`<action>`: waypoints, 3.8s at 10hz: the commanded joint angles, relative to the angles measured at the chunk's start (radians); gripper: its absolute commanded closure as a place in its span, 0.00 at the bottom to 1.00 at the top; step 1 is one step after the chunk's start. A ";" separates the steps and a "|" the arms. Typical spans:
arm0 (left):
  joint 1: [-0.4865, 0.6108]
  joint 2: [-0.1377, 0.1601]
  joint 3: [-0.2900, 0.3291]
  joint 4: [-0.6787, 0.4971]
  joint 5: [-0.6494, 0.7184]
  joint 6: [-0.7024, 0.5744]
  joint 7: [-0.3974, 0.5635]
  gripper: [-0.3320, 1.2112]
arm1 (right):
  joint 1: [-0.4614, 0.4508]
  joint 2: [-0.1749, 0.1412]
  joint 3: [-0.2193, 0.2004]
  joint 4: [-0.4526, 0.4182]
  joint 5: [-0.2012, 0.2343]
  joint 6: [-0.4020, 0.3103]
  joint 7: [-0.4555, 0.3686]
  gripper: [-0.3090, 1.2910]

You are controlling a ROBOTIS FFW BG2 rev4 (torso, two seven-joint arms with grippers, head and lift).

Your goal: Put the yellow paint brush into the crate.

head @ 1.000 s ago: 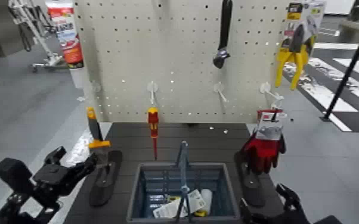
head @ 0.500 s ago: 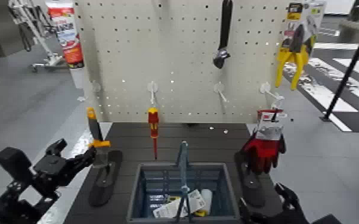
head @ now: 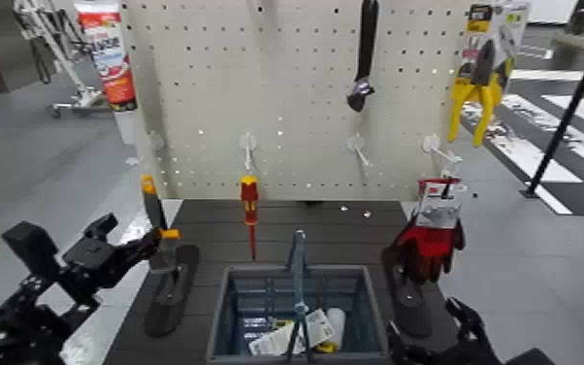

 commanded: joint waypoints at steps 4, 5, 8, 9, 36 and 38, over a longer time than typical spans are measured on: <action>-0.104 0.027 -0.036 0.137 -0.023 0.002 -0.059 0.31 | -0.011 0.000 0.008 0.009 -0.005 0.000 0.008 0.28; -0.122 0.036 -0.050 0.154 -0.035 0.009 -0.077 0.31 | -0.014 0.000 0.009 0.012 -0.006 0.000 0.009 0.28; -0.142 0.041 -0.068 0.163 -0.056 0.036 -0.097 0.36 | -0.021 0.002 0.012 0.022 -0.008 0.000 0.014 0.28; -0.145 0.041 -0.071 0.162 -0.061 0.046 -0.102 0.60 | -0.023 0.003 0.012 0.023 -0.009 0.000 0.017 0.28; 0.062 -0.004 -0.173 -0.453 0.128 0.451 -0.206 0.98 | -0.006 0.002 -0.003 0.002 -0.008 0.006 0.022 0.28; 0.060 -0.007 -0.222 -0.392 0.178 0.434 -0.206 0.98 | -0.006 0.003 -0.001 0.002 -0.008 0.008 0.022 0.28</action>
